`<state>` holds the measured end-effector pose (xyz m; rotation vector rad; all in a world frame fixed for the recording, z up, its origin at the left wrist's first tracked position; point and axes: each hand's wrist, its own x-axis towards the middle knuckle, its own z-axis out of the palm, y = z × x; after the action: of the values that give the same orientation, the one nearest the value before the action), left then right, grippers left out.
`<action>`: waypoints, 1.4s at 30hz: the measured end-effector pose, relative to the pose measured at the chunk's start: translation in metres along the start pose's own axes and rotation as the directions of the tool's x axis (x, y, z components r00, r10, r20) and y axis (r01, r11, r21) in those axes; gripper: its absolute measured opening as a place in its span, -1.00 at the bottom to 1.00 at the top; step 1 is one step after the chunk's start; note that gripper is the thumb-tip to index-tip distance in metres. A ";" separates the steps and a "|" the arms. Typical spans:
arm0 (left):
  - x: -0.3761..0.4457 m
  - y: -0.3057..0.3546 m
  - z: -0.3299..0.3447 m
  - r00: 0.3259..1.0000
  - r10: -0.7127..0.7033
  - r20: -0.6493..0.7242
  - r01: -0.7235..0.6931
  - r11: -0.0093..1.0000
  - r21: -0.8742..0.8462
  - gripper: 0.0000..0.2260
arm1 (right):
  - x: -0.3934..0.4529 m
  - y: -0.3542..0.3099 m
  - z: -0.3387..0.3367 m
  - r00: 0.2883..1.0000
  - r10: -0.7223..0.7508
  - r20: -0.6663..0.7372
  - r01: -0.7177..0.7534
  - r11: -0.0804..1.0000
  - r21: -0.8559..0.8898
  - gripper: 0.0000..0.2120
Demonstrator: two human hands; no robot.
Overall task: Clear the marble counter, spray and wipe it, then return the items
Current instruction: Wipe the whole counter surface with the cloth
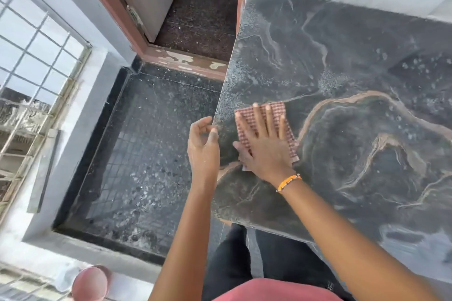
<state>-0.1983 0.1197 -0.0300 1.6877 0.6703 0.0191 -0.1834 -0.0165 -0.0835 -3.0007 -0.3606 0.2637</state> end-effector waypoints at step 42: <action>0.069 0.025 0.079 0.936 0.247 0.251 -0.344 0.481 0.807 -0.51 | 0.203 0.134 -0.054 0.936 0.335 -0.113 -0.319 0.938 0.134 -0.49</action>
<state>-0.1013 0.0767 -0.0505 2.7391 0.2726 -0.1789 0.0510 -0.1011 -0.0800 -2.9293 0.1664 0.1019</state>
